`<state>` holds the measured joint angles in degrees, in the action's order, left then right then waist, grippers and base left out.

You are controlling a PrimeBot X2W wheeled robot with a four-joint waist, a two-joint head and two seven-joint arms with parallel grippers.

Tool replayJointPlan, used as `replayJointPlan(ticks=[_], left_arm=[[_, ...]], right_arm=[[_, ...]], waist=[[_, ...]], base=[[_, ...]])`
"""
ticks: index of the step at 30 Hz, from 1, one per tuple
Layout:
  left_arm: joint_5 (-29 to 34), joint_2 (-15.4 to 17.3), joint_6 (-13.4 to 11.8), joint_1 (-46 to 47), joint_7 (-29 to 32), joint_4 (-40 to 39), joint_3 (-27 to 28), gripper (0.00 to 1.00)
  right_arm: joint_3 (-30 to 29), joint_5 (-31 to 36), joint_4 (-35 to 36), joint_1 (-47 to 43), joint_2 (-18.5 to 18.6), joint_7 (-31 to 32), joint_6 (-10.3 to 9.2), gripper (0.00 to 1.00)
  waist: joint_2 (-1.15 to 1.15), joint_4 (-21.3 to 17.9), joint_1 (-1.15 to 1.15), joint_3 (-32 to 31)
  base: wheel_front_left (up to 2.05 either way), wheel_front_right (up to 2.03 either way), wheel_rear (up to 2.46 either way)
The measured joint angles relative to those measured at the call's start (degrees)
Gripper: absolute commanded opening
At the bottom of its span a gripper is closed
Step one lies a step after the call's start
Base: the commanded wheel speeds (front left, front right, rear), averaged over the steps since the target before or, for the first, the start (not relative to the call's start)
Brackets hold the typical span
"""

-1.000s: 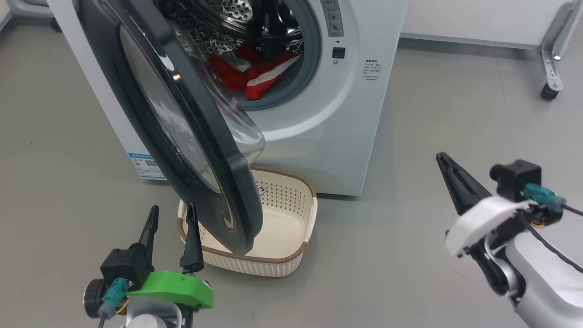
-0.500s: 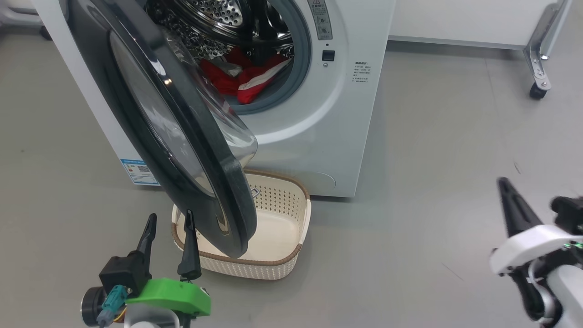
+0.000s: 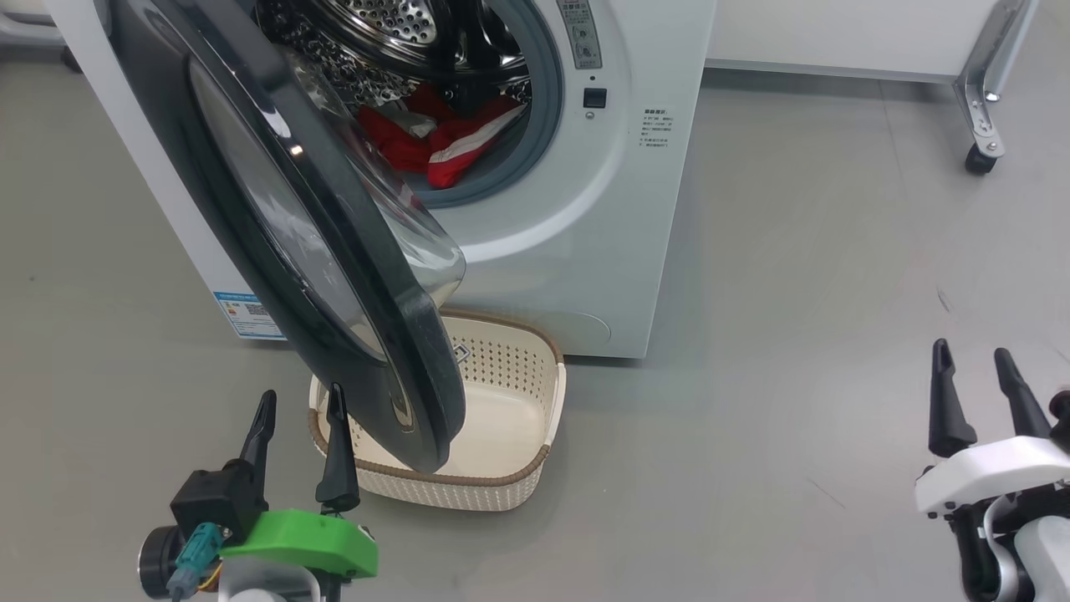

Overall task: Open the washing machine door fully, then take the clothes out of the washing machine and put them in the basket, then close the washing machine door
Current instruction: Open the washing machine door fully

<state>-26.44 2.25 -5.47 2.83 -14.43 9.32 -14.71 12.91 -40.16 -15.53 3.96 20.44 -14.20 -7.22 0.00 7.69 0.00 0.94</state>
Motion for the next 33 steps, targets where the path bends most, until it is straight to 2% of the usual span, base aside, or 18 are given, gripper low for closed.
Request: replayJointPlan(ticks=[15,25,33], left_arm=[[0.4,0.0,0.7,0.0,0.0,0.5,0.0,1.0],[0.4,0.0,0.7,0.0,0.0,0.8,0.0,1.0],[1.5,1.0,2.5,0.0,0.0,3.0,-0.9,1.0]], right_arm=[[-1.6,5.1,4.4,-3.7,-4.1,0.0,0.0,1.0],[-1.6,7.3,6.2,-5.7,-5.4,-0.3,0.0,1.0],[-1.6,8.1,7.2,-6.5,-6.0,-0.3,0.0,1.0]], waist=[[0.0,-0.2,0.0,-0.1],[0.0,-0.2,0.0,0.0],[0.0,-0.4,0.0,0.1]], base=[[0.0,0.0,0.0],[0.0,0.0,0.0],[0.0,0.0,0.0]])
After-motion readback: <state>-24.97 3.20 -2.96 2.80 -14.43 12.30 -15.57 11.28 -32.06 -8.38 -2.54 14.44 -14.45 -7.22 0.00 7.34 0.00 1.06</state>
